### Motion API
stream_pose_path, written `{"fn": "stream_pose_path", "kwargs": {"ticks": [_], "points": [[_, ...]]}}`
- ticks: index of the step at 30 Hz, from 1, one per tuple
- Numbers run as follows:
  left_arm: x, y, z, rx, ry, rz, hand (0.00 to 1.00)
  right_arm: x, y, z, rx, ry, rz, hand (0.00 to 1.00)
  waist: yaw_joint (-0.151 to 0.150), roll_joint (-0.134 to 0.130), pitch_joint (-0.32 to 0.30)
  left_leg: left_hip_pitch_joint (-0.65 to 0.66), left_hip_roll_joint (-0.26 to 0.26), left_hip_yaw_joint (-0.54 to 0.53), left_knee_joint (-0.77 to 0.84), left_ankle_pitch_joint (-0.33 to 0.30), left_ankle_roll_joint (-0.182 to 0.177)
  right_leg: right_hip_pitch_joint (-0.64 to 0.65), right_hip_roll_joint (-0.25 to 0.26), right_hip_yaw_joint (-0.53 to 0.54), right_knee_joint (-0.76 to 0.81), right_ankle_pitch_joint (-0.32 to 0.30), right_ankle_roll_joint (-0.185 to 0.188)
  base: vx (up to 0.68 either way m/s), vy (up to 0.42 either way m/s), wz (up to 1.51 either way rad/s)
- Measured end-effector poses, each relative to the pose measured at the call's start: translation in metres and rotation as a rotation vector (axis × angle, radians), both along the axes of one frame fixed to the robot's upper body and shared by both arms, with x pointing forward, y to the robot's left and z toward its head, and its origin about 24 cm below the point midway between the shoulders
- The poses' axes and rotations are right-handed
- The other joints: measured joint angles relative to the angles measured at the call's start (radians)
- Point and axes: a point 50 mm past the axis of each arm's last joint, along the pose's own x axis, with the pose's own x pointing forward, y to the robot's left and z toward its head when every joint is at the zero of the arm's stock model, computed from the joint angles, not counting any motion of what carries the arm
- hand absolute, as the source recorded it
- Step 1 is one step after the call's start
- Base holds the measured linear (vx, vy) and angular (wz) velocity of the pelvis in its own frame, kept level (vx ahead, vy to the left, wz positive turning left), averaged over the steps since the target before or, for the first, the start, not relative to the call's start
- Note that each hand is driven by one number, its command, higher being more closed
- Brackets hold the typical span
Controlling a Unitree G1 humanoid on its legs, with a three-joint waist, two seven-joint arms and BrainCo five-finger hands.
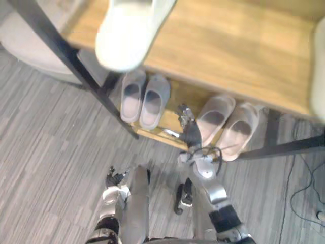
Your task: Organize the slippers on the shoe rack
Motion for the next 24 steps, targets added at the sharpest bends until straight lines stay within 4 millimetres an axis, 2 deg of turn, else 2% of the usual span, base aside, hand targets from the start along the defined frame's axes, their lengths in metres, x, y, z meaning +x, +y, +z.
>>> {"fn": "stream_pose_path", "kwargs": {"ticks": [3, 5, 7, 8, 10, 13, 17, 21, 24], "points": [[-0.014, -0.019, -0.011, -0.002, 0.059, -0.122, 0.00, -0.023, -0.015, -0.029, -0.114, 0.096, 0.004, 0.00, -0.027, -0.001, -0.048, 0.111, 0.004, 0.050, -0.129, 0.034, 0.024, 0.095, 0.000, 0.019, -0.141, 0.059, 0.019, 0.14, 0.127, -0.26], [-0.018, -0.025, -0.014, -0.002, 0.079, -0.167, 0.00, -0.032, -0.022, -0.040, -0.141, 0.143, -0.016, 0.00, -0.029, -0.002, -0.059, 0.152, 0.003, 0.072, -0.179, 0.051, 0.034, 0.126, -0.001, 0.033, -0.189, 0.082, 0.029, 0.08, 0.090, -0.26], [-0.027, -0.032, -0.020, -0.009, 0.116, -0.215, 0.00, -0.049, -0.037, -0.063, -0.201, 0.244, -0.047, 0.00, -0.034, -0.006, -0.086, 0.221, 0.001, 0.103, -0.280, 0.089, 0.046, 0.175, -0.002, 0.048, -0.282, 0.125, 0.035, 0.07, 0.095, -0.25], [-0.030, -0.034, -0.022, -0.015, 0.122, -0.225, 0.00, -0.051, -0.038, -0.069, -0.214, 0.269, -0.046, 0.00, -0.036, -0.006, -0.095, 0.234, 0.001, 0.107, -0.302, 0.098, 0.047, 0.184, -0.002, 0.051, -0.301, 0.134, 0.038, 0.08, 0.083, -0.19], [-0.041, -0.036, -0.027, -0.024, 0.157, -0.228, 0.00, -0.067, -0.050, -0.103, -0.247, 0.435, -0.067, 0.00, -0.043, -0.003, -0.131, 0.304, -0.002, 0.132, -0.410, 0.143, 0.050, 0.228, -0.002, 0.064, -0.381, 0.171, 0.042, 0.08, 0.056, -0.19], [-0.051, -0.038, -0.032, -0.022, 0.192, -0.240, 0.00, -0.084, -0.062, -0.130, -0.272, 0.581, -0.104, 0.00, -0.049, 0.012, -0.163, 0.379, -0.005, 0.154, -0.527, 0.195, 0.052, 0.271, 0.001, 0.075, -0.458, 0.209, 0.044, 0.04, 0.030, -0.17], [-0.057, -0.044, -0.035, -0.024, 0.216, -0.263, 0.00, -0.102, -0.075, -0.153, -0.323, 0.711, -0.141, 0.00, -0.060, 0.031, -0.189, 0.431, -0.009, 0.159, -0.620, 0.240, 0.055, 0.303, 0.004, 0.081, -0.515, 0.239, 0.047, 0.01, 0.008, -0.04], [-0.059, -0.054, -0.037, -0.006, 0.227, -0.351, 0.00, -0.122, -0.084, -0.175, -0.332, 0.847, -0.176, 0.00, -0.072, 0.035, -0.198, 0.475, -0.007, 0.160, -0.693, 0.278, 0.059, 0.339, 0.014, 0.083, -0.576, 0.273, 0.051, 0.00, 0.004, -0.01], [-0.058, -0.064, -0.036, 0.005, 0.220, -0.424, 0.00, -0.126, -0.091, -0.179, -0.278, 0.883, -0.234, 0.00, -0.074, 0.039, -0.209, 0.484, -0.009, 0.164, -0.727, 0.293, 0.065, 0.343, 0.016, 0.089, -0.606, 0.293, 0.056, -0.02, 0.031, -0.05]]}}
